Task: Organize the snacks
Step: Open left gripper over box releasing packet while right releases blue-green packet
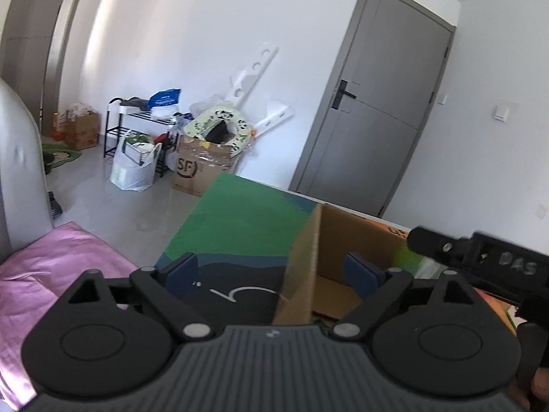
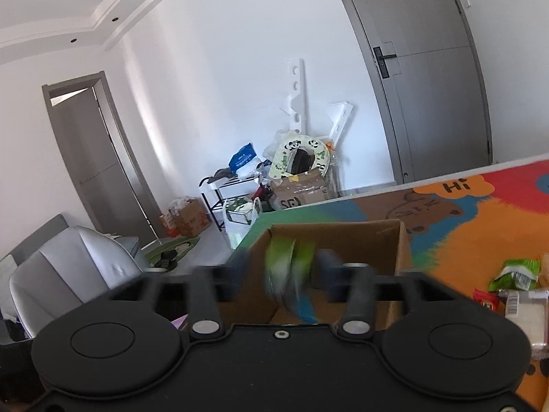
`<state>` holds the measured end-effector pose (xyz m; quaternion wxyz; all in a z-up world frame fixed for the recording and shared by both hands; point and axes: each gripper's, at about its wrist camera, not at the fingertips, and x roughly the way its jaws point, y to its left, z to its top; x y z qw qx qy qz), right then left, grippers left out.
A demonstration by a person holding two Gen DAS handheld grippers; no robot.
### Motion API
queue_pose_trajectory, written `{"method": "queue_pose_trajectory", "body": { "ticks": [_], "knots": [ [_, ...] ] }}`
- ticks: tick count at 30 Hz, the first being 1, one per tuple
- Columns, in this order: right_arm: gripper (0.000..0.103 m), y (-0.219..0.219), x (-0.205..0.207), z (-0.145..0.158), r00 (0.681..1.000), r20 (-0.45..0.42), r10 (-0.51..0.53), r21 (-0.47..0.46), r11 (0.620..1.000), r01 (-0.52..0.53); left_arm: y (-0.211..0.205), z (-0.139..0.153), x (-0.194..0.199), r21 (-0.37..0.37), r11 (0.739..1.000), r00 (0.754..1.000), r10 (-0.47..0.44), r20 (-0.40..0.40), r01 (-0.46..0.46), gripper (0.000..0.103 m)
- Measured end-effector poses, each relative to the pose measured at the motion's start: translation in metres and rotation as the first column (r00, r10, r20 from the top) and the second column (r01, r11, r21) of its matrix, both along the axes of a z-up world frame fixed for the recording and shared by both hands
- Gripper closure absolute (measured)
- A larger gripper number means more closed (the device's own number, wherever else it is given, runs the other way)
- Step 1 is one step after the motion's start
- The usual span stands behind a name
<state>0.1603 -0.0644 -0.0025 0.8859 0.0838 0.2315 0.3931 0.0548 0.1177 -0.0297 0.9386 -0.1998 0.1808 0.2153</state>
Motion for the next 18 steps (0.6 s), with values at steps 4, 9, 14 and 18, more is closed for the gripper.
{"method": "queue_pose_trajectory", "body": {
  "ticks": [4,9,14,18],
  "knots": [
    [0.021,-0.007,-0.005,0.001,0.999,0.021,-0.032,0.002,0.999,0.032,0.0,0.001,0.001,-0.004,1.0,1.0,0.005,0.0,-0.005,0.006],
    [0.0,-0.026,-0.007,0.002,0.997,0.015,-0.082,0.011,0.997,0.081,-0.006,0.002,0.001,-0.01,1.0,1.0,-0.009,0.002,0.009,0.005],
    [0.0,-0.05,-0.008,0.001,0.994,0.001,-0.108,0.026,0.994,0.108,-0.017,0.01,0.003,0.012,1.0,1.0,-0.019,0.02,0.019,0.001],
    [0.0,-0.061,-0.009,-0.002,0.991,-0.019,-0.135,0.011,0.991,0.136,-0.031,0.016,0.004,0.031,0.998,0.998,-0.047,0.03,0.046,0.001]
  ]
}}
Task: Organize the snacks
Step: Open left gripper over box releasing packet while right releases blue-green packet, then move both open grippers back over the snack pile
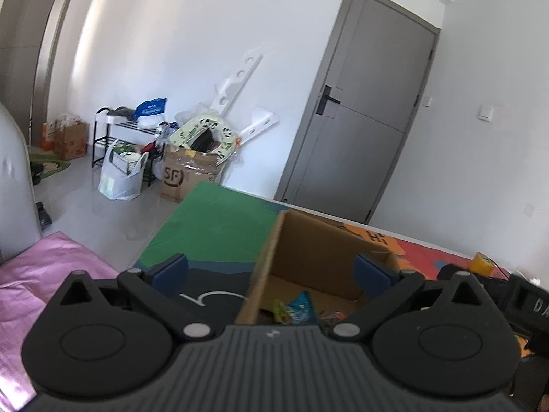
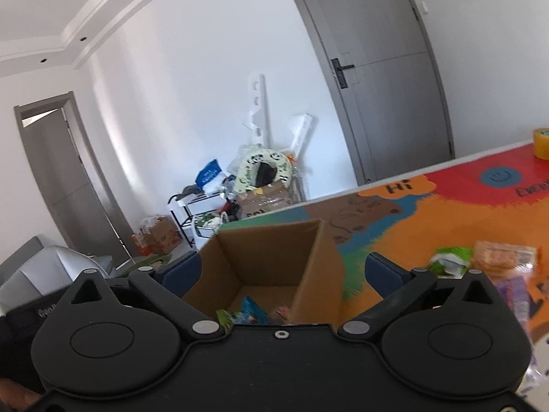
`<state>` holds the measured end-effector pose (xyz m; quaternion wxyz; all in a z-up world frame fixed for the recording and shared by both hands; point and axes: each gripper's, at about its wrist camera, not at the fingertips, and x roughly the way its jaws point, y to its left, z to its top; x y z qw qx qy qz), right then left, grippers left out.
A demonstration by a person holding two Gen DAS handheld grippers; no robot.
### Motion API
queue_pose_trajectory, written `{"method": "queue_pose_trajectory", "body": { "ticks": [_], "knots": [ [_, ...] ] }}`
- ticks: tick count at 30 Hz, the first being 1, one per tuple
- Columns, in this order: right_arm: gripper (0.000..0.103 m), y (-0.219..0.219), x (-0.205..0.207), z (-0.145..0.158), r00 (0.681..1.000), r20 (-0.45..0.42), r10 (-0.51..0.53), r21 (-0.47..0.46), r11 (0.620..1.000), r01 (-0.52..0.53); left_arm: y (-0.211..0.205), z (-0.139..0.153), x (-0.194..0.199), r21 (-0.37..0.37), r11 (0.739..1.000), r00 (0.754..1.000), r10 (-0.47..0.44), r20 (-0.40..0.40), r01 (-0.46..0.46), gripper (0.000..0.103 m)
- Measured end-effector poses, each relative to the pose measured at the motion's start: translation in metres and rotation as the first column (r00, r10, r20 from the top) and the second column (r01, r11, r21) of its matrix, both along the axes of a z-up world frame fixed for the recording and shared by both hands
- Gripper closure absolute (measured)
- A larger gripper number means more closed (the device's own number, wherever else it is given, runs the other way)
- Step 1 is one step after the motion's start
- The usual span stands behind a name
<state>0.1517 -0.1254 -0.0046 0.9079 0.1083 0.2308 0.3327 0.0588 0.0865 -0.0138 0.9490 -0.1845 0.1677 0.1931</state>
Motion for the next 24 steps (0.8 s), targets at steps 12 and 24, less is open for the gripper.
{"method": "queue_pose_trajectory", "body": {
  "ticks": [12,24],
  "knots": [
    [0.0,-0.041,-0.004,-0.01,0.996,-0.005,-0.087,0.004,0.996,0.087,-0.038,0.001,0.013,0.019,0.995,0.995,-0.097,-0.01,0.097,0.001],
    [0.0,-0.106,-0.006,-0.019,0.979,-0.007,-0.202,0.017,0.979,0.202,-0.096,-0.001,0.027,0.045,0.975,0.976,-0.219,-0.009,0.219,0.001]
  ]
}}
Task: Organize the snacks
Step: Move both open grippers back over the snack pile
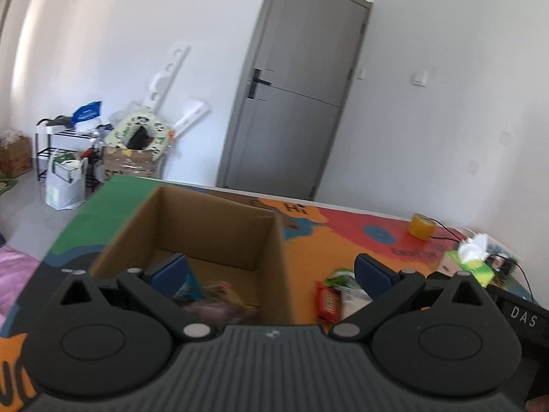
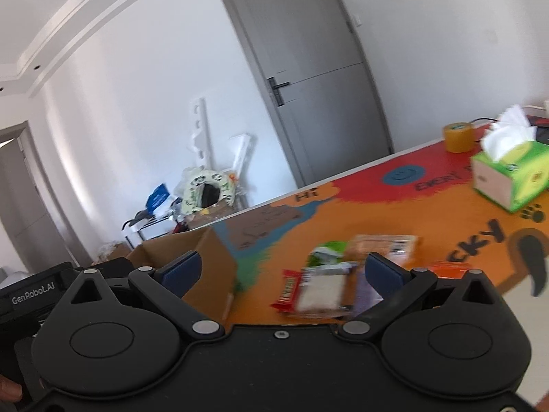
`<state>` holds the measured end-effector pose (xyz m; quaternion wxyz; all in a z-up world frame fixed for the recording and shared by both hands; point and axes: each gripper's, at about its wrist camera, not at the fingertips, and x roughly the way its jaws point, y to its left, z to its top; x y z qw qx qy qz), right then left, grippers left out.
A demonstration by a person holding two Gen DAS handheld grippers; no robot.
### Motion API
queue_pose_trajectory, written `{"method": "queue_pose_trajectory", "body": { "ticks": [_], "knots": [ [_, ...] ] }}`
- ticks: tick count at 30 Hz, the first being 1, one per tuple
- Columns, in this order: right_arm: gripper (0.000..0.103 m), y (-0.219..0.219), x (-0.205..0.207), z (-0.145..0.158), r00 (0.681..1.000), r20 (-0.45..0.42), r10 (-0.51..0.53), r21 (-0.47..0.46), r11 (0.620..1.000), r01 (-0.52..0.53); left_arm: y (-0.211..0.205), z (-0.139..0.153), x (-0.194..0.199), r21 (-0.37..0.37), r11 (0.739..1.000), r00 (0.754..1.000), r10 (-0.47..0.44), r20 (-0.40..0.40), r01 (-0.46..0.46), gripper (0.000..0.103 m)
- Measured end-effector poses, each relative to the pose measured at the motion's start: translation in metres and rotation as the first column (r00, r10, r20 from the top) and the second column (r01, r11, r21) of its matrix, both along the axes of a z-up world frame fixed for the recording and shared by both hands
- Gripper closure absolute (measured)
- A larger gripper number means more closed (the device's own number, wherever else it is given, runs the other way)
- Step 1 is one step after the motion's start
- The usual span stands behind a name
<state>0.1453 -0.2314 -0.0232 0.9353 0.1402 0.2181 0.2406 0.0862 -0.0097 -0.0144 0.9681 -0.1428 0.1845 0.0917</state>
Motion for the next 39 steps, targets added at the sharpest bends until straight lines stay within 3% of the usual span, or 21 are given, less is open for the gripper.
{"method": "queue_pose_trajectory", "body": {
  "ticks": [7,25,32,39],
  "knots": [
    [0.0,-0.037,-0.001,-0.009,0.997,0.002,-0.072,-0.007,0.997,0.072,-0.034,-0.006,0.008,0.019,0.996,0.996,-0.085,-0.007,0.085,0.001],
    [0.0,-0.095,0.006,-0.044,0.978,-0.093,-0.187,-0.058,0.982,0.183,-0.089,-0.028,0.032,0.044,0.972,0.97,-0.228,-0.078,0.232,0.001],
    [0.002,-0.109,0.013,-0.051,0.976,-0.1,-0.191,-0.063,0.981,0.186,-0.105,-0.042,0.052,0.021,0.964,0.959,-0.262,-0.107,0.265,0.003],
    [0.011,-0.116,0.025,-0.056,0.981,-0.111,-0.161,-0.057,0.986,0.156,-0.12,-0.057,0.071,0.003,0.961,0.949,-0.273,-0.157,0.277,0.012]
  ]
}}
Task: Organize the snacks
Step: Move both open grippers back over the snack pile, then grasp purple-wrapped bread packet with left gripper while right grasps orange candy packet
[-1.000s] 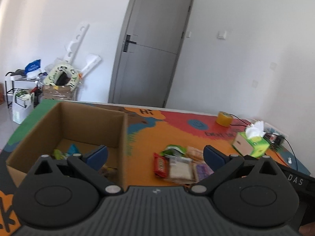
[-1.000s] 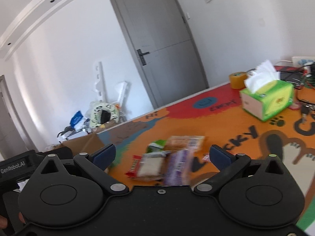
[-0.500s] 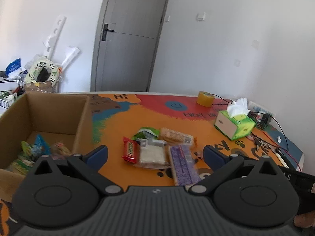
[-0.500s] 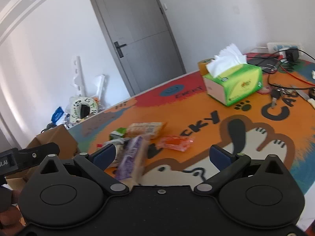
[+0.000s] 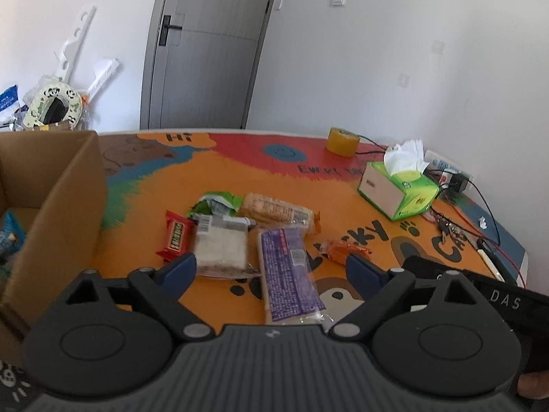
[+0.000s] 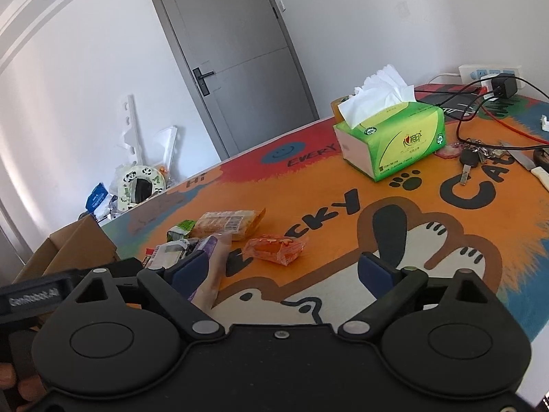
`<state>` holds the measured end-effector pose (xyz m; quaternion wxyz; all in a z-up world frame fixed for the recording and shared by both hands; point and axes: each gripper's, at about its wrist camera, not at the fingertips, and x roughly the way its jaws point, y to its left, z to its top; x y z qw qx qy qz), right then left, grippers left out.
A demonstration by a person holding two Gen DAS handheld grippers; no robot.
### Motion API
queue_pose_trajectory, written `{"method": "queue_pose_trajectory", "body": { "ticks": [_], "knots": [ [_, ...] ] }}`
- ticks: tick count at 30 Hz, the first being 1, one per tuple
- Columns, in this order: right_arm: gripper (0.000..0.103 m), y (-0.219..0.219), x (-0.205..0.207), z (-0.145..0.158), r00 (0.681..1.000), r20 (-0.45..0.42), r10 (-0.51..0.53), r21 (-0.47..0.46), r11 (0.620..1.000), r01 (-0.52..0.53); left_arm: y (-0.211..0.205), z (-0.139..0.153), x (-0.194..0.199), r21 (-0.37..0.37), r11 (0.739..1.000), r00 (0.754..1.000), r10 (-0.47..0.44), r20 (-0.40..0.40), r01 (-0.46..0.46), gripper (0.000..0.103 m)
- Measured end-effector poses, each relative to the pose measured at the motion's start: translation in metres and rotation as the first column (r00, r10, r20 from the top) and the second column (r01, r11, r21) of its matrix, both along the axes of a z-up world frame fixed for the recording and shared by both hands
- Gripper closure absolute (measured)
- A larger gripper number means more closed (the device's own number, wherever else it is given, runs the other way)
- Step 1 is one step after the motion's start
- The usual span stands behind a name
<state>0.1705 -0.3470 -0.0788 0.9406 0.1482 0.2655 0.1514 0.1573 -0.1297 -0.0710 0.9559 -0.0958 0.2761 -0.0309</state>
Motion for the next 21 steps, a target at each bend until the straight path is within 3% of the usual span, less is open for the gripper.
{"method": "queue_pose_trajectory", "body": {
  "ticks": [8,14,21],
  "knots": [
    [0.016,-0.003,0.015,-0.003,1.0,-0.003,0.02,-0.004,1.0,-0.02,-0.015,-0.015,0.021,0.018,1.0,0.998,-0.013,-0.064,0.014,0.021],
    [0.019,-0.006,0.027,-0.006,1.0,-0.009,0.02,0.009,1.0,-0.02,-0.016,-0.029,0.034,-0.011,1.0,0.993,-0.001,-0.118,-0.001,0.036],
    [0.032,0.005,0.046,-0.01,0.998,-0.02,0.053,0.007,0.999,-0.053,-0.018,-0.037,0.043,-0.006,1.0,0.99,-0.006,-0.137,0.005,0.046]
  ]
}}
